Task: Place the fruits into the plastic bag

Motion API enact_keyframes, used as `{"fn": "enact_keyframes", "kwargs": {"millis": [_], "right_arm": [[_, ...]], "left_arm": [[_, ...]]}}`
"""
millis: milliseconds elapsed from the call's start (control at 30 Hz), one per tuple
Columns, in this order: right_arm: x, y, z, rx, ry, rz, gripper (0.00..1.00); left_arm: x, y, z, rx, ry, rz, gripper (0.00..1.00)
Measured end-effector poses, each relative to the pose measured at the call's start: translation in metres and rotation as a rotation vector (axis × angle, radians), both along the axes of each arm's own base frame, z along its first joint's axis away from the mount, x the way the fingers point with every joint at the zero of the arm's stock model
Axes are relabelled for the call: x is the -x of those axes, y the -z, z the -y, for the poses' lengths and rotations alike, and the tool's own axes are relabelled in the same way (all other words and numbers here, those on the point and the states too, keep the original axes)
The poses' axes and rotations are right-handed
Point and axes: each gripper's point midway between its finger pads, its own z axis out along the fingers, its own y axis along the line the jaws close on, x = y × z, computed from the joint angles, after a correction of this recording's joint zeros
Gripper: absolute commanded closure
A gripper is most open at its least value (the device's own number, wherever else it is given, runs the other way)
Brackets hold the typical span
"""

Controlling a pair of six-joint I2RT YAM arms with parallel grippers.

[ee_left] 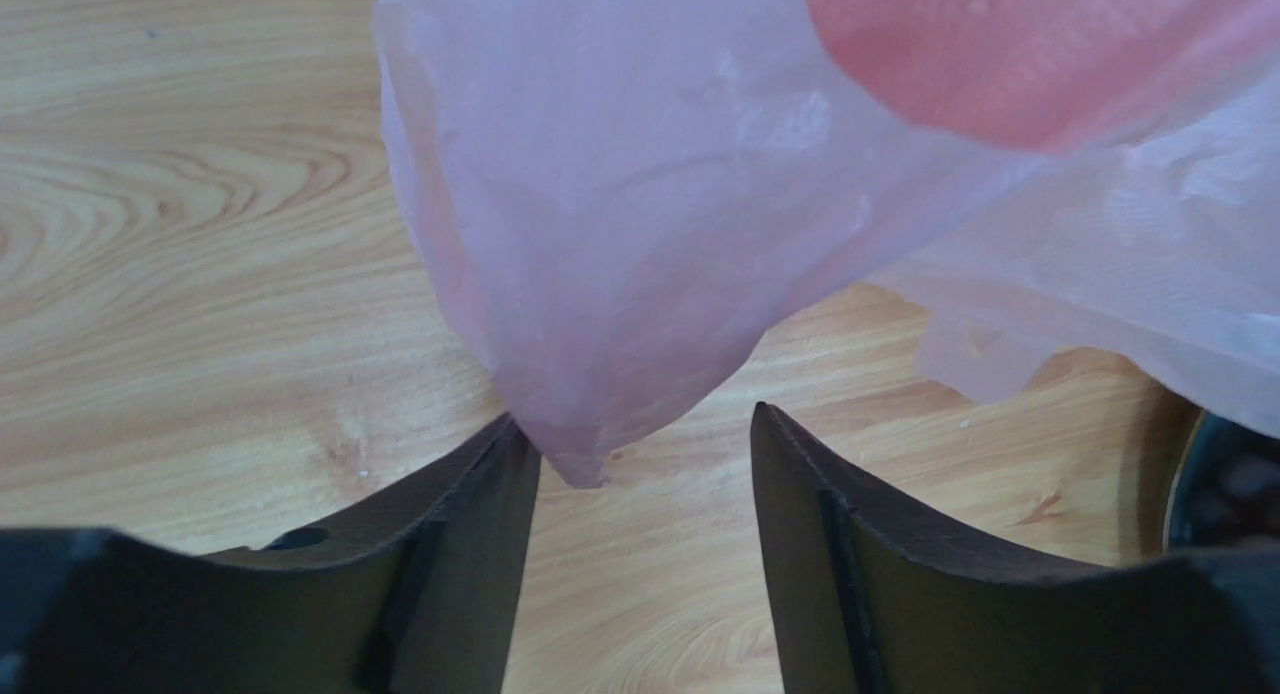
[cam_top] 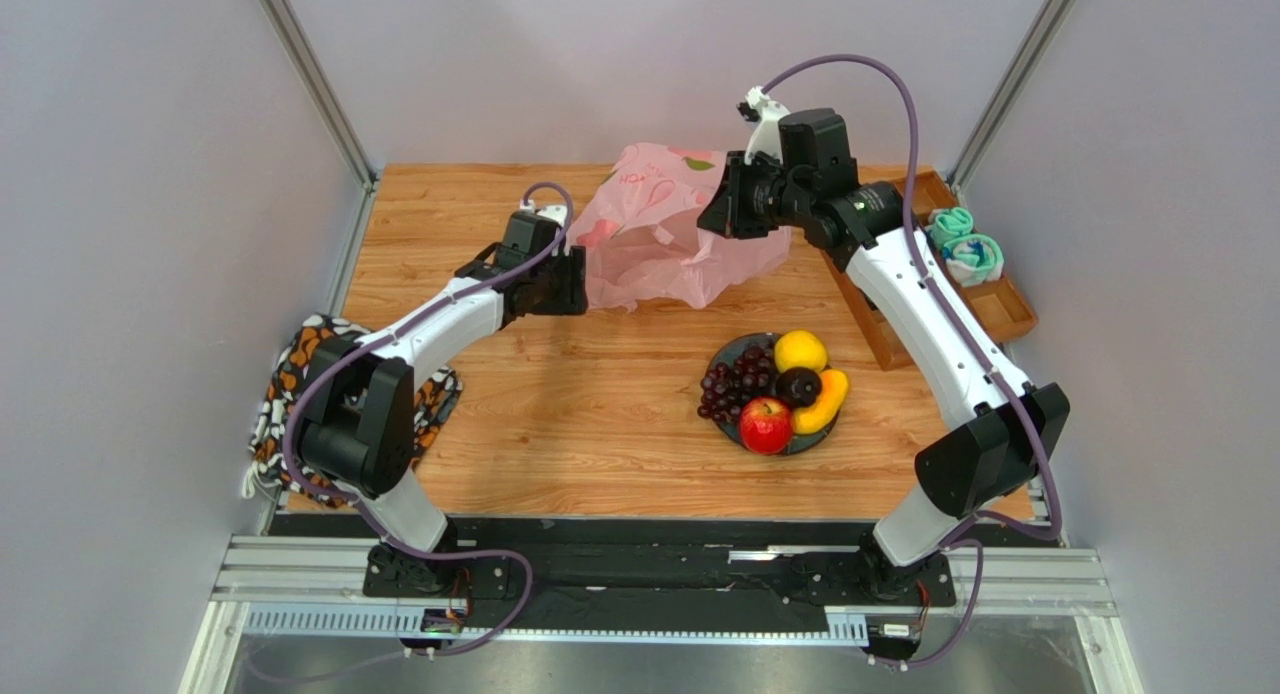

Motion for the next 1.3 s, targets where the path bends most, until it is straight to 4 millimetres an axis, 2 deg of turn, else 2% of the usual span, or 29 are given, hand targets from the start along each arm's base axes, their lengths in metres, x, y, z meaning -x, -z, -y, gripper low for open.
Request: {"fn": "enact_keyframes", "kwargs": {"millis": [100, 133, 167, 300, 400, 467, 600, 700, 767, 833, 900, 933, 967, 1000, 1033, 1133, 1167, 1233, 1300], "right_arm": [[0.003, 0.004, -0.001, -0.003, -0.010, -0.014, 1.00], [0.004, 0.004, -0.001, -0.004, -0.012, -0.016, 1.00], [0.006, 0.005, -0.001, -0.004, -0.014, -0.019, 1.00], [0.009, 0.006, 0.001, 0.000, -0.016, -0.017, 1.00], [0.010, 0.004, 0.004, 0.008, -0.011, -0.006, 1.00], [0.007, 0.004, 0.007, 0.023, 0.001, 0.006, 1.00], [-0.002, 0.009, 0.021, 0.087, 0.057, 0.034, 1.00], [-0.011, 0.012, 0.036, 0.154, 0.125, 0.061, 0.97], [-0.020, 0.014, 0.047, 0.201, 0.182, 0.084, 0.93], [-0.031, 0.017, 0.057, 0.245, 0.239, 0.106, 0.90], [-0.043, 0.025, 0.061, 0.279, 0.277, 0.112, 0.77], [-0.050, 0.033, 0.061, 0.296, 0.286, 0.103, 0.70], [-0.055, 0.039, 0.061, 0.306, 0.292, 0.093, 0.56], [-0.063, 0.050, 0.059, 0.322, 0.293, 0.080, 0.49], [-0.069, 0.062, 0.057, 0.336, 0.289, 0.059, 0.38], [-0.075, 0.098, 0.052, 0.375, 0.262, -0.011, 0.26], [-0.073, 0.104, 0.052, 0.383, 0.255, -0.028, 0.25], [-0.070, 0.108, 0.051, 0.386, 0.241, -0.041, 0.21], [-0.065, 0.102, 0.051, 0.373, 0.230, -0.030, 0.21]], "left_arm": [[-0.008, -0.006, 0.004, 0.016, 0.005, 0.038, 0.70], [-0.009, -0.007, 0.004, 0.016, 0.007, 0.046, 0.90], [-0.011, -0.008, 0.004, 0.014, 0.008, 0.054, 0.98], [-0.015, -0.012, 0.001, -0.003, 0.006, 0.080, 1.00], [-0.013, -0.029, -0.004, -0.011, 0.002, 0.125, 1.00], [-0.008, -0.055, -0.006, 0.007, 0.004, 0.178, 1.00], [0.015, -0.138, -0.006, 0.097, 0.057, 0.357, 1.00], [0.053, -0.208, -0.002, 0.193, 0.168, 0.517, 1.00], [0.081, -0.242, 0.005, 0.258, 0.265, 0.601, 1.00], [0.107, -0.266, 0.015, 0.325, 0.373, 0.653, 1.00], [0.124, -0.282, 0.025, 0.376, 0.467, 0.675, 1.00], [0.127, -0.285, 0.031, 0.391, 0.501, 0.669, 1.00], [0.128, -0.286, 0.037, 0.408, 0.535, 0.653, 1.00], [0.125, -0.282, 0.042, 0.419, 0.557, 0.628, 1.00], [0.122, -0.278, 0.046, 0.426, 0.570, 0.607, 1.00], [0.105, -0.237, 0.056, 0.420, 0.563, 0.464, 1.00], [0.100, -0.223, 0.056, 0.411, 0.550, 0.420, 1.00], [0.096, -0.201, 0.054, 0.389, 0.522, 0.356, 1.00], [0.095, -0.187, 0.050, 0.367, 0.489, 0.310, 1.00]]}}
